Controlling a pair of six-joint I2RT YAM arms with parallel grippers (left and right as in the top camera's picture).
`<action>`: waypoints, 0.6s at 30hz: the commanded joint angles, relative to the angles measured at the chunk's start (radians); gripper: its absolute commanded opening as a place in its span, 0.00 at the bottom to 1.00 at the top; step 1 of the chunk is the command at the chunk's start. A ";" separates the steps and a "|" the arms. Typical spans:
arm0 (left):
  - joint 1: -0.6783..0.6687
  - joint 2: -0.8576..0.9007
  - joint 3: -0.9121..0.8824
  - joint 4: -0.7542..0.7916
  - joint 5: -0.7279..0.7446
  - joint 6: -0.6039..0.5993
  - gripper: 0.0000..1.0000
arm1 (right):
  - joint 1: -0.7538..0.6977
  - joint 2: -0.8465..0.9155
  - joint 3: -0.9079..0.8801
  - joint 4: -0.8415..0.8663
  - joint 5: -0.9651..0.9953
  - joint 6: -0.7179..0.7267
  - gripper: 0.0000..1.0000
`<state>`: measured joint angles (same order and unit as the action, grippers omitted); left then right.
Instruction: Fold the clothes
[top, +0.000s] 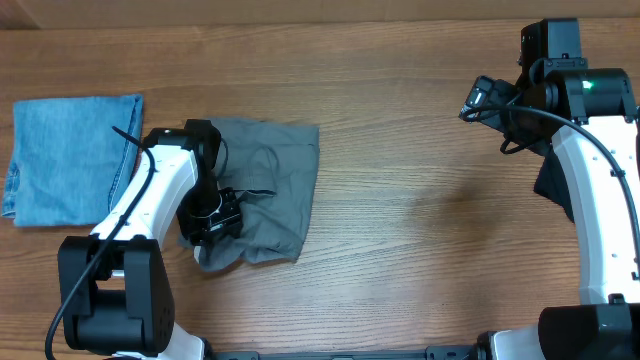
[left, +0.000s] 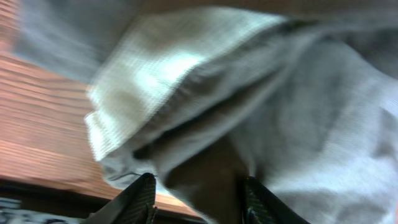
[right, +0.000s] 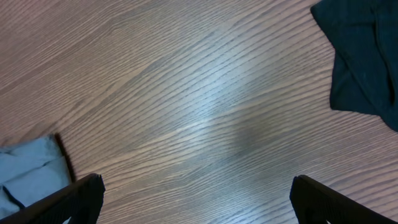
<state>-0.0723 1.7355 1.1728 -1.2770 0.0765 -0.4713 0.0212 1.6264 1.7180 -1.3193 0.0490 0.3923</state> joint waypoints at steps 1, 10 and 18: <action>-0.005 0.005 -0.004 0.006 -0.148 0.000 0.47 | -0.001 0.003 -0.002 0.005 -0.003 0.005 1.00; -0.013 0.003 0.167 -0.080 -0.135 0.000 0.26 | -0.001 0.003 -0.002 0.005 -0.003 0.005 1.00; -0.150 0.003 0.435 -0.071 -0.141 0.187 0.39 | -0.001 0.003 -0.002 0.005 -0.003 0.005 1.00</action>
<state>-0.1368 1.7378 1.5307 -1.3865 -0.0528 -0.4347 0.0212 1.6264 1.7180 -1.3193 0.0486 0.3920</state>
